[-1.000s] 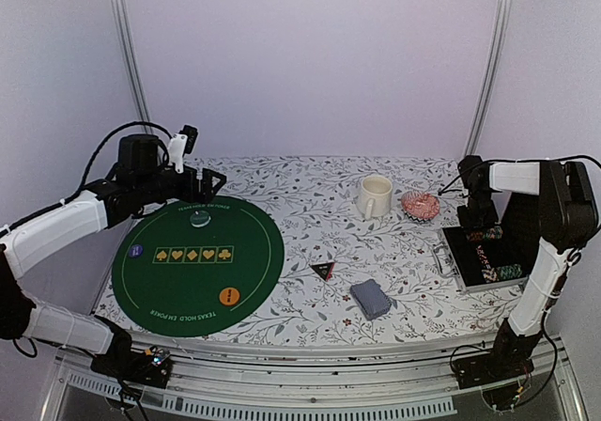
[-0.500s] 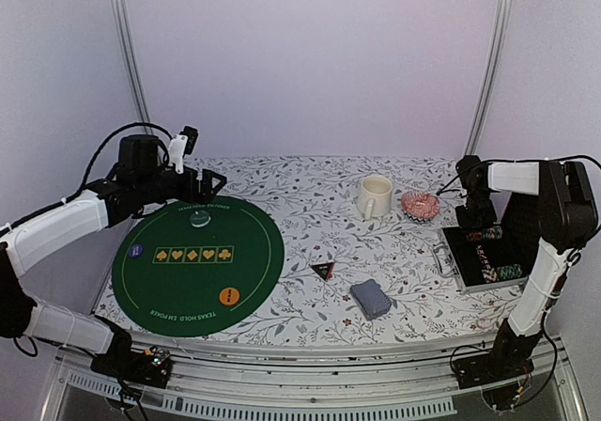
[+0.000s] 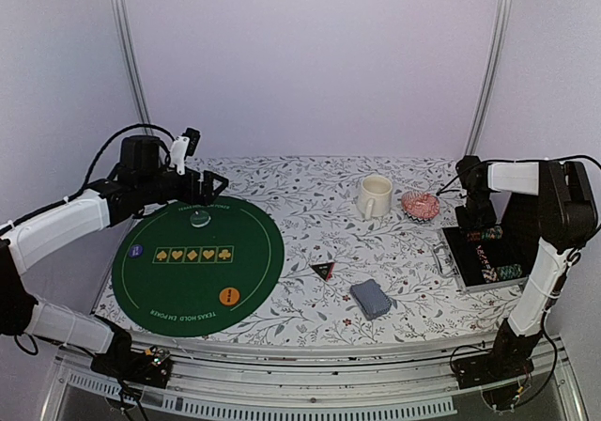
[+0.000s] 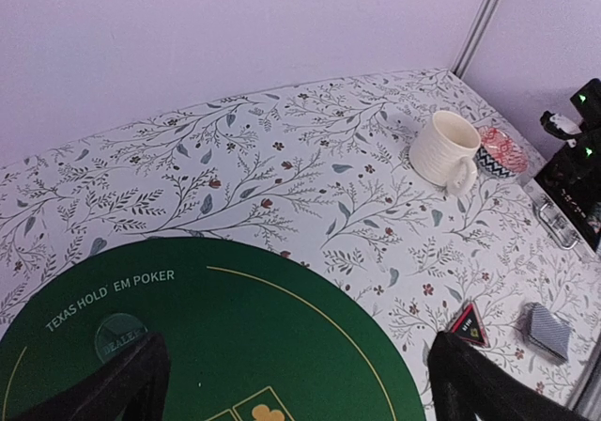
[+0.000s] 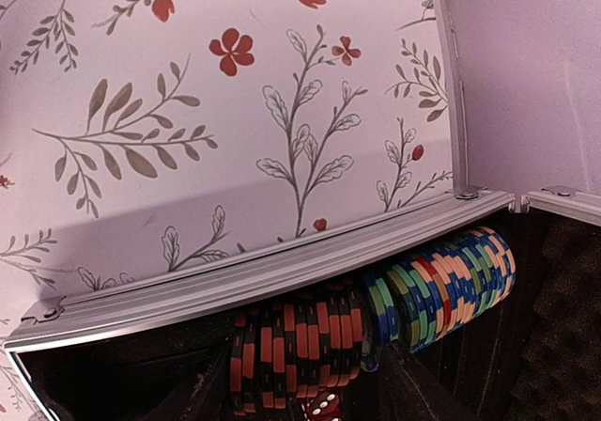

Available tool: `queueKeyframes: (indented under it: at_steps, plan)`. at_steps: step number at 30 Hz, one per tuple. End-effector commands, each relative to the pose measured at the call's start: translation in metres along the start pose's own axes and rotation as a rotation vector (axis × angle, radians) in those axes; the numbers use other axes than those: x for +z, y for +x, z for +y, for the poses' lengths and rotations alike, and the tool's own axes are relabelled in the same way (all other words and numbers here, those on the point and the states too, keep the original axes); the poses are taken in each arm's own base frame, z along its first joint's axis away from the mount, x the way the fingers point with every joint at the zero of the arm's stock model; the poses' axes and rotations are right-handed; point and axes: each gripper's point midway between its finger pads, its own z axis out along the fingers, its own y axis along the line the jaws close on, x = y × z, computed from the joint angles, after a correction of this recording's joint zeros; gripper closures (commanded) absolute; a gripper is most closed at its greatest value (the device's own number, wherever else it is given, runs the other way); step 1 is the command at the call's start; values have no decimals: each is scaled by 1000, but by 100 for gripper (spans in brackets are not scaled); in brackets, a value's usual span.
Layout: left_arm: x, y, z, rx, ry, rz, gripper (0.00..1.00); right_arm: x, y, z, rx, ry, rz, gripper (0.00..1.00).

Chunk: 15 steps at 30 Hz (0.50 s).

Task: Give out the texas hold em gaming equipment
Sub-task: Pick up the pile of poker chips from the chip case.

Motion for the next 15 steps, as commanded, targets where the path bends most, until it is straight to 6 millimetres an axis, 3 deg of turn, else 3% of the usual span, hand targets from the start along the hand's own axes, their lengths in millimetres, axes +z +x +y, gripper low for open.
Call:
queueKeyframes:
  at_steps: [1, 10, 15]
  plan:
    - [2, -2, 4, -9, 5, -10, 2, 11, 13, 4, -1, -16, 53, 44]
    - [2, -3, 4, -13, 9, -11, 2, 5, 11, 0, 2, -1, 52, 36]
    - [2, -3, 2, -15, 16, -11, 2, -1, 8, -6, -4, 31, 36, 36]
